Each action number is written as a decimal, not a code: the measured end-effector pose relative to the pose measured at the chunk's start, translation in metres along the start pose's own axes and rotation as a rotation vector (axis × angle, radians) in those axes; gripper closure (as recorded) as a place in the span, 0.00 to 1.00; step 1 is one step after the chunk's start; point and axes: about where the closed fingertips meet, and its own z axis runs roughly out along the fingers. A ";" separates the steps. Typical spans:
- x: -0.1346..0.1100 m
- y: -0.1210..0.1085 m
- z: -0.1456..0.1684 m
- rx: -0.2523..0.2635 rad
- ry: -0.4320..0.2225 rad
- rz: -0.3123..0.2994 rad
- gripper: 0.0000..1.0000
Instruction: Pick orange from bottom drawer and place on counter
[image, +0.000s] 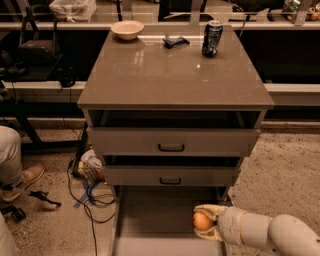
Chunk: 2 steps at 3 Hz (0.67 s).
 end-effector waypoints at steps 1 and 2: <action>-0.041 0.009 -0.022 -0.012 0.030 -0.072 1.00; -0.041 0.009 -0.022 -0.012 0.031 -0.072 1.00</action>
Offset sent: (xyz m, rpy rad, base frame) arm -0.0318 0.0141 0.0314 -0.0581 -0.0396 0.0314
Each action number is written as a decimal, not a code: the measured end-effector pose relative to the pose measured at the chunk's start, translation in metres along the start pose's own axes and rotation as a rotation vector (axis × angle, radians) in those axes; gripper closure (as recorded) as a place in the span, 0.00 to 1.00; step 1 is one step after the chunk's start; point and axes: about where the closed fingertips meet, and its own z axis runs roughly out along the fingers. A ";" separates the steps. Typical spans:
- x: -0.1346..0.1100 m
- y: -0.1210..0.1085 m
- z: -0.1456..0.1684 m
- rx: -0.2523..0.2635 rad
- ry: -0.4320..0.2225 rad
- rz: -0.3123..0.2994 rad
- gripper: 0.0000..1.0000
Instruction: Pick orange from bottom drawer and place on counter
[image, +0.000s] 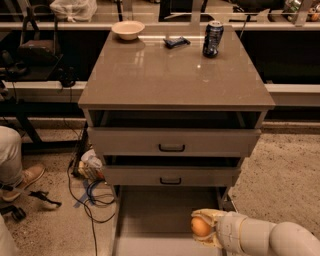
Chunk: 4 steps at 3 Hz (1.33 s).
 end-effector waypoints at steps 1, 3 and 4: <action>-0.001 -0.027 -0.011 0.053 -0.035 -0.002 1.00; -0.009 -0.184 -0.084 0.312 -0.204 -0.014 1.00; 0.002 -0.211 -0.105 0.368 -0.188 -0.014 1.00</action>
Offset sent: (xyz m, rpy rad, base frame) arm 0.1225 -0.0691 0.1955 0.3242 -0.3042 -0.0612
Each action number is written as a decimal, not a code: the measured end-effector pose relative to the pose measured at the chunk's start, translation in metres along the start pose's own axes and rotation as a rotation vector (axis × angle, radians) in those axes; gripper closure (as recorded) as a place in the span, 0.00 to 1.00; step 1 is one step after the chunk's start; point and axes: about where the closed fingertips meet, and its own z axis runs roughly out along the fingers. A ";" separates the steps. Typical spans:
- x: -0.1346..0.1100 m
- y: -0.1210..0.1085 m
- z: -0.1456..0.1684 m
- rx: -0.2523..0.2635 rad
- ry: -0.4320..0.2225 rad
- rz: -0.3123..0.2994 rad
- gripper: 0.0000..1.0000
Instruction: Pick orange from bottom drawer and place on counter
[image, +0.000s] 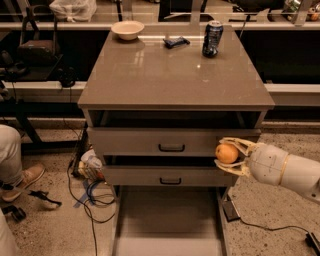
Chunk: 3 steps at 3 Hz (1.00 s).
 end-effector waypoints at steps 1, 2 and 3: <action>0.000 0.000 0.000 0.000 0.000 0.000 1.00; -0.011 -0.030 0.011 0.015 -0.081 0.015 1.00; -0.056 -0.088 0.036 -0.020 -0.251 -0.009 1.00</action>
Offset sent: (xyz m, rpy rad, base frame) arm 0.0653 0.0186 0.0989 0.2356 -0.0613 0.1667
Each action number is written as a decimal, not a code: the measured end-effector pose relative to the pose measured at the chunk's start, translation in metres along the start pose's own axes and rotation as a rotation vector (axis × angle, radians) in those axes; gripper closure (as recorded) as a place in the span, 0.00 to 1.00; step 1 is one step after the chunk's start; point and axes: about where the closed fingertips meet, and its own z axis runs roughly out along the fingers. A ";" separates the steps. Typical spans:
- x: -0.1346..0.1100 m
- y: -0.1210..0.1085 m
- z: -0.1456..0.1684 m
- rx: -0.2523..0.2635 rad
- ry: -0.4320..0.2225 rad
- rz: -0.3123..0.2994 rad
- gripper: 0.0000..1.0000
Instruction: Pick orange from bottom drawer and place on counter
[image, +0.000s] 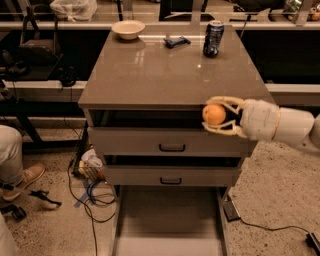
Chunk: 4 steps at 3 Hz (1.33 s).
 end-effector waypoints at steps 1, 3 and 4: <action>-0.023 -0.060 0.031 -0.051 -0.028 -0.015 1.00; -0.026 -0.116 0.093 -0.079 -0.011 -0.031 1.00; -0.012 -0.137 0.132 -0.061 0.042 0.025 1.00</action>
Offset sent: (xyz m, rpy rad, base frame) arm 0.1311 0.0772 0.1251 -0.1439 -0.0166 0.0579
